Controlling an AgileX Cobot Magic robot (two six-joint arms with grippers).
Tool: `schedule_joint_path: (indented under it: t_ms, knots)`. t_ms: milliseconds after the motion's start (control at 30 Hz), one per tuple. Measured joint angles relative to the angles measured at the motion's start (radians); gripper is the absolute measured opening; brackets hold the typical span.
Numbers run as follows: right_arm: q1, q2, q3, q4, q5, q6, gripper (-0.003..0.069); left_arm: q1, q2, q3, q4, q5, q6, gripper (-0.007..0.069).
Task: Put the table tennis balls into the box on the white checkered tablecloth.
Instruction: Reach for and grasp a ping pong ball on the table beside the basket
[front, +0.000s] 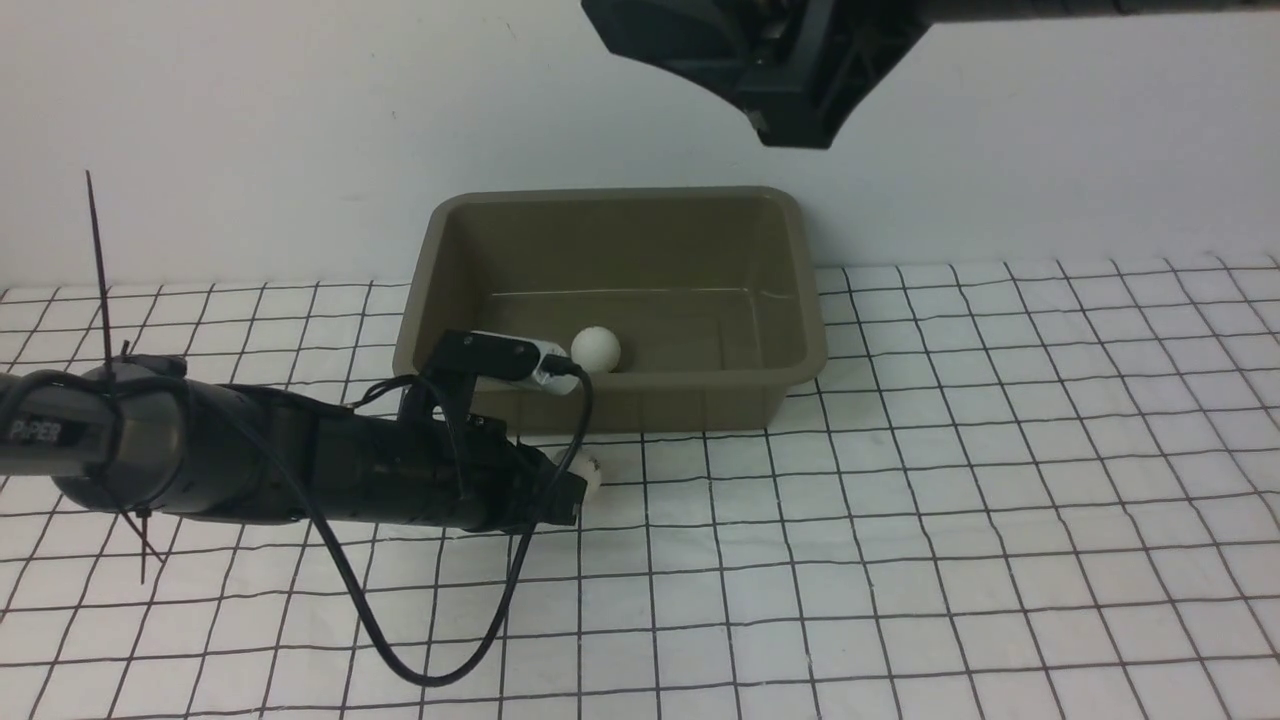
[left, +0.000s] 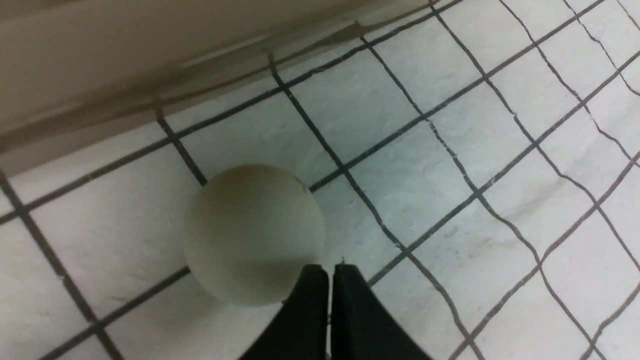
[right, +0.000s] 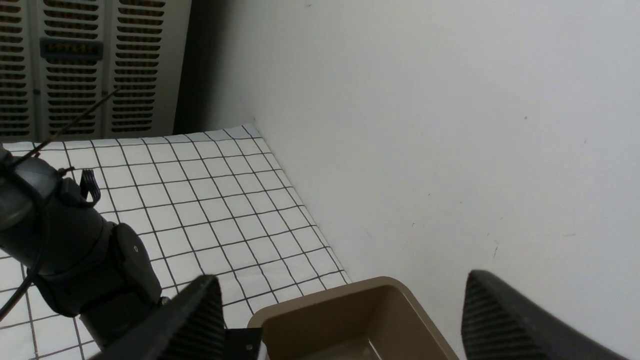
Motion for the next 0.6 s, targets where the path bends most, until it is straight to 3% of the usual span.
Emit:
schedule_joint_path:
  t_ms: [167, 267, 300, 333, 500, 600]
  knots:
    - [0.0, 0.0, 0.0, 0.0, 0.0, 0.0, 0.058, 0.0, -0.002, 0.0, 0.034, 0.044, -0.094, 0.0068]
    - [0.0, 0.0, 0.0, 0.0, 0.0, 0.0, 0.058, 0.0, -0.017, 0.0, 0.156, 0.045, -0.227, 0.0191]
    - [0.0, 0.0, 0.0, -0.004, 0.0, -0.001, 0.058, 0.0, -0.029, 0.0, 0.219, 0.049, -0.292, 0.0265]
    - [0.0, 0.0, 0.0, -0.004, 0.0, -0.001, 0.058, 0.0, -0.031, 0.0, 0.228, 0.05, -0.301, 0.0277]
    - [0.0, 0.0, 0.0, -0.013, 0.0, -0.005, 0.0579, 0.0, -0.079, 0.0, 0.347, 0.039, -0.46, 0.0533]
    - [0.0, 0.0, 0.0, -0.016, 0.0, -0.005, 0.0579, 0.0, -0.085, 0.0, 0.348, 0.01, -0.475, 0.0584]
